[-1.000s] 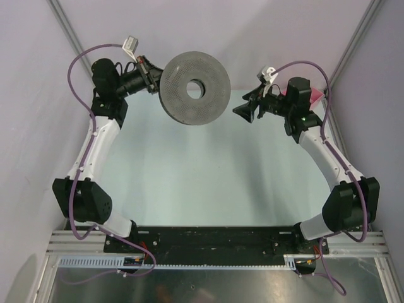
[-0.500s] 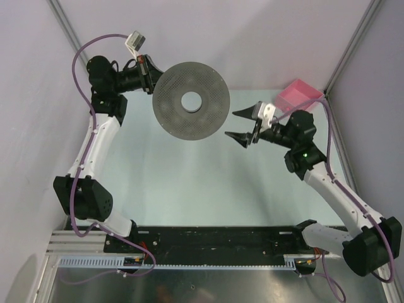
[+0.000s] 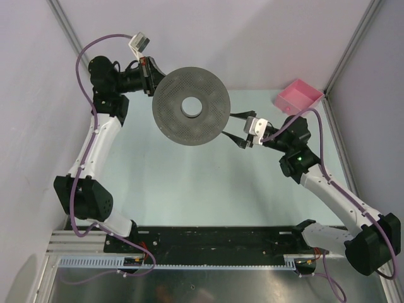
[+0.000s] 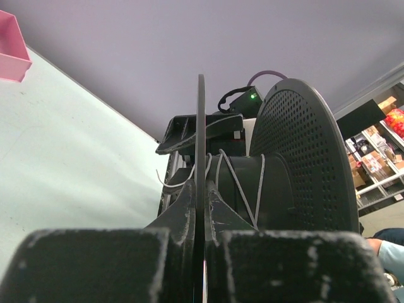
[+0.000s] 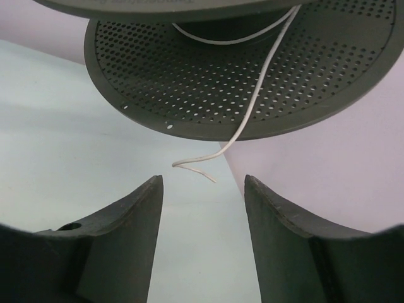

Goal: Wrap the cables

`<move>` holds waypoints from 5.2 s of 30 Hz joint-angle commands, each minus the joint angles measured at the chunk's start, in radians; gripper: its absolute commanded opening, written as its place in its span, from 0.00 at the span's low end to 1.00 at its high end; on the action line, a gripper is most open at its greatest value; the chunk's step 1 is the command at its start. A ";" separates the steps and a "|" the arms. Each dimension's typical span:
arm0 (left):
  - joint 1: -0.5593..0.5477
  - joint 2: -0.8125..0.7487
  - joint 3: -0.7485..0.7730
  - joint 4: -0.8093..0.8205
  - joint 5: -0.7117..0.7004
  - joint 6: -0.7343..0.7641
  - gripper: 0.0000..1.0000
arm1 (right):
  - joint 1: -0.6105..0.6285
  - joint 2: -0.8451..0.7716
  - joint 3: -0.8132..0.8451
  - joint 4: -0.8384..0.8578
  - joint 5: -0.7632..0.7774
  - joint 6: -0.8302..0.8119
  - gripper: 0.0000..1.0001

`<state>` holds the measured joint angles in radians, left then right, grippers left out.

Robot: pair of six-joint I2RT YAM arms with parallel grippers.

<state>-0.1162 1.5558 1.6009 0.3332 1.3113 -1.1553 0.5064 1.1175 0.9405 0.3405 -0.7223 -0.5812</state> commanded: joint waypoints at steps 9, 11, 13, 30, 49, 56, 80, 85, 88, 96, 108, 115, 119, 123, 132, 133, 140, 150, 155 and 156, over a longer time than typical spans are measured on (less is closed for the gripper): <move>-0.022 -0.031 0.054 0.059 -0.016 -0.050 0.00 | 0.028 0.040 0.000 0.079 -0.032 -0.076 0.43; -0.022 -0.028 0.055 0.060 -0.024 -0.052 0.00 | 0.029 0.041 -0.001 0.065 -0.039 -0.085 0.36; -0.021 -0.022 0.056 0.062 -0.033 -0.054 0.00 | 0.028 0.041 -0.002 0.052 -0.041 -0.092 0.28; 0.010 0.002 0.025 0.031 -0.234 -0.056 0.00 | 0.033 0.012 -0.002 -0.005 -0.026 -0.027 0.00; -0.043 0.053 0.201 -0.690 -0.819 0.085 0.00 | 0.243 0.167 0.037 0.251 0.360 -0.085 0.00; -0.106 0.066 0.198 -0.789 -1.026 0.127 0.00 | 0.293 0.311 0.119 0.385 0.470 -0.186 0.00; -0.311 0.040 0.134 -0.784 -1.526 0.455 0.00 | 0.254 0.528 0.336 0.428 0.656 -0.248 0.00; -0.327 0.029 0.053 -0.643 -1.515 0.602 0.00 | 0.206 0.510 0.337 0.363 0.663 -0.200 0.00; -0.357 0.037 0.044 -0.588 -1.546 0.729 0.00 | 0.185 0.498 0.337 0.310 0.641 -0.172 0.00; -0.422 0.055 0.055 -0.552 -1.624 0.874 0.00 | 0.143 0.450 0.336 0.203 0.585 -0.043 0.00; -0.481 0.081 0.062 -0.547 -1.736 1.024 0.00 | 0.146 0.405 0.336 0.234 0.610 -0.160 0.00; -0.476 0.081 0.042 -0.545 -1.745 1.035 0.00 | 0.124 0.377 0.336 0.227 0.591 -0.149 0.00; -0.460 0.069 0.020 -0.529 -1.678 1.043 0.00 | 0.091 0.366 0.336 0.190 0.581 -0.150 0.00; -0.437 0.054 -0.012 -0.482 -1.572 1.082 0.00 | 0.064 0.354 0.335 0.148 0.566 -0.160 0.00; -0.414 0.015 -0.060 -0.379 -1.481 1.126 0.00 | 0.033 0.316 0.337 0.041 0.504 -0.089 0.00; -0.401 0.010 -0.056 -0.378 -1.461 1.097 0.00 | 0.021 0.310 0.336 0.017 0.484 -0.063 0.06; -0.265 -0.024 0.023 -0.378 -1.212 0.802 0.00 | -0.177 0.268 0.336 -0.050 0.240 0.225 0.64; -0.126 -0.013 0.168 -0.379 -1.098 0.275 0.00 | -0.353 0.303 0.336 -0.003 0.099 0.666 0.74; -0.092 -0.006 0.186 -0.378 -1.063 0.055 0.00 | -0.310 0.327 0.337 0.051 0.119 0.740 0.77; -0.090 -0.006 0.187 -0.378 -1.057 0.026 0.00 | -0.301 0.332 0.337 0.073 0.121 0.754 0.78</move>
<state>-0.2230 1.6024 1.7302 -0.1284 0.1967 -0.8742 0.1688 1.4277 1.2377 0.3229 -0.5835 0.0505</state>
